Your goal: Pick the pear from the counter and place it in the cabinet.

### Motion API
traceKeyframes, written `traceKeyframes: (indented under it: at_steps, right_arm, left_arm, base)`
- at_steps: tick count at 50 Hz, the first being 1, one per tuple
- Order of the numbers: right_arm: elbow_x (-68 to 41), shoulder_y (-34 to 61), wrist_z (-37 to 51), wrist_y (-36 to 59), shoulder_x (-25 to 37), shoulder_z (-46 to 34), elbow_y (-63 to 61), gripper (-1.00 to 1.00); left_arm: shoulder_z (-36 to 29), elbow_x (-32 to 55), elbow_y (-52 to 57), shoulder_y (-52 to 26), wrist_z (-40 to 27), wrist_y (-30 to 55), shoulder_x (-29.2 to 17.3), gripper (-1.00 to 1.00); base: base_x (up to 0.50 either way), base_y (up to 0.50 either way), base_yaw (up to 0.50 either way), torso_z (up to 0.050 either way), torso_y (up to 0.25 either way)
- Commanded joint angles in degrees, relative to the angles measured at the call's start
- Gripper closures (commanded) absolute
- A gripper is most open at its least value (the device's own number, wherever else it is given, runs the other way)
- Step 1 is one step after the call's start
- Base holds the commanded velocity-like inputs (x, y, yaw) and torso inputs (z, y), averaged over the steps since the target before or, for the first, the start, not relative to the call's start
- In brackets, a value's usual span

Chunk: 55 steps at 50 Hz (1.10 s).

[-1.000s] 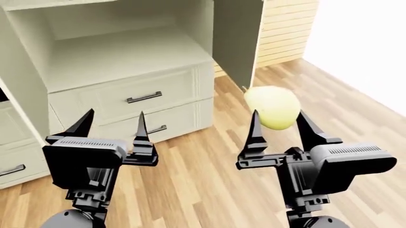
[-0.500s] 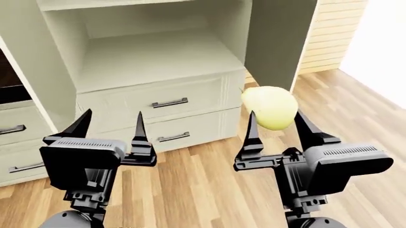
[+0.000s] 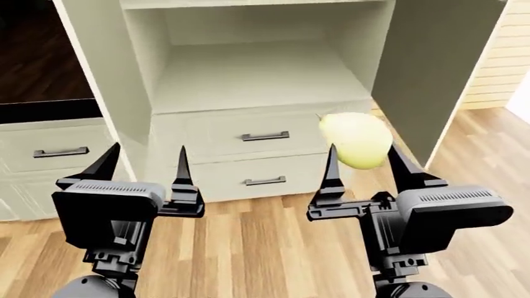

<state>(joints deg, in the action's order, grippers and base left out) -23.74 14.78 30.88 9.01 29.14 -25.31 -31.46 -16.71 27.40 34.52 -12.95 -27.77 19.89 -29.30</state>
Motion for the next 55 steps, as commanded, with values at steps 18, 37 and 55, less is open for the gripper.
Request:
traceKeyframes:
  at_steps: [18, 37, 55]
  right_arm:
    - [-1.61, -0.23, -0.86, -0.71, -0.54, 1.05, 0.6, 1.0]
    - [-2.82, -0.04, -1.06, -0.53, -0.4, 1.15, 0.2, 1.0]
    - [-0.1, -0.21, -1.15, -0.99, 0.37, -0.05, -0.43, 1.0]
  left_arm:
    - [-0.35, -0.18, -0.27, -0.1, -0.13, -0.2, -0.18, -1.0]
    - [-0.37, 0.02, -0.02, -0.15, -0.34, -0.27, -0.27, -1.0]
    - [-0.31, 0.47, 0.4, -0.08, -0.39, -0.32, -0.5, -1.0]
  base:
    - [0.37, 0.11, 0.06, 0.0, 0.0]
    - [0.14, -0.44, 0.0, 0.0, 0.001]
    - [0.49, -0.07, 0.0, 0.0, 0.001]
